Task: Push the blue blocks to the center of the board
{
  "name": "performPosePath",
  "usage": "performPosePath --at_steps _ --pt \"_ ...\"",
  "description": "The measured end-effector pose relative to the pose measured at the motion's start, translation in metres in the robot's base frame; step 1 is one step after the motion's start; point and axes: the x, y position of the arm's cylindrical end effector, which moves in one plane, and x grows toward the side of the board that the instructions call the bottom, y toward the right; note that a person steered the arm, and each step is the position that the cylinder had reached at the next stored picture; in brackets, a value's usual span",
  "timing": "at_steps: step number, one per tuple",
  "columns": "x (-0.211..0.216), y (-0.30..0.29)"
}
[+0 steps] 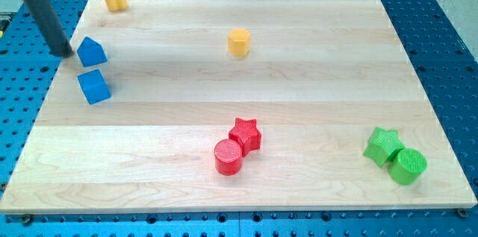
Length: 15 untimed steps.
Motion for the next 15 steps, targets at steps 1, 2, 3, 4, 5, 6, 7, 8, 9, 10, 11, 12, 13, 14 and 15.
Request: performPosePath --at_steps 1,2,3,4,5,6,7,8,9,10,11,12,13,14,15 --pt "-0.004 0.032" --pt "0.006 0.067" --pt "0.027 0.148" --pt "0.053 0.235" --pt "0.099 0.19" --pt "0.143 0.094" --pt "0.124 0.059" --pt "0.108 0.061" --pt "0.097 0.113" --pt "0.093 0.07" --pt "0.081 0.04" --pt "0.07 0.101" --pt "0.072 0.193" --pt "0.072 0.138" --pt "0.062 0.141"
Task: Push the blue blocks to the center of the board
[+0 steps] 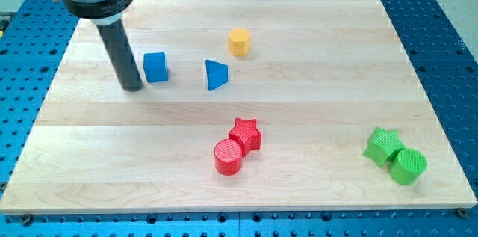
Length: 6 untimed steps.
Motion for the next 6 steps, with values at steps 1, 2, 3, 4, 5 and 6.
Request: performPosePath --at_steps 1,2,3,4,5,6 --pt "-0.003 0.051" --pt "-0.019 0.015" --pt "-0.047 0.013" --pt "-0.057 0.059" --pt "-0.046 0.104" --pt "-0.046 0.122"
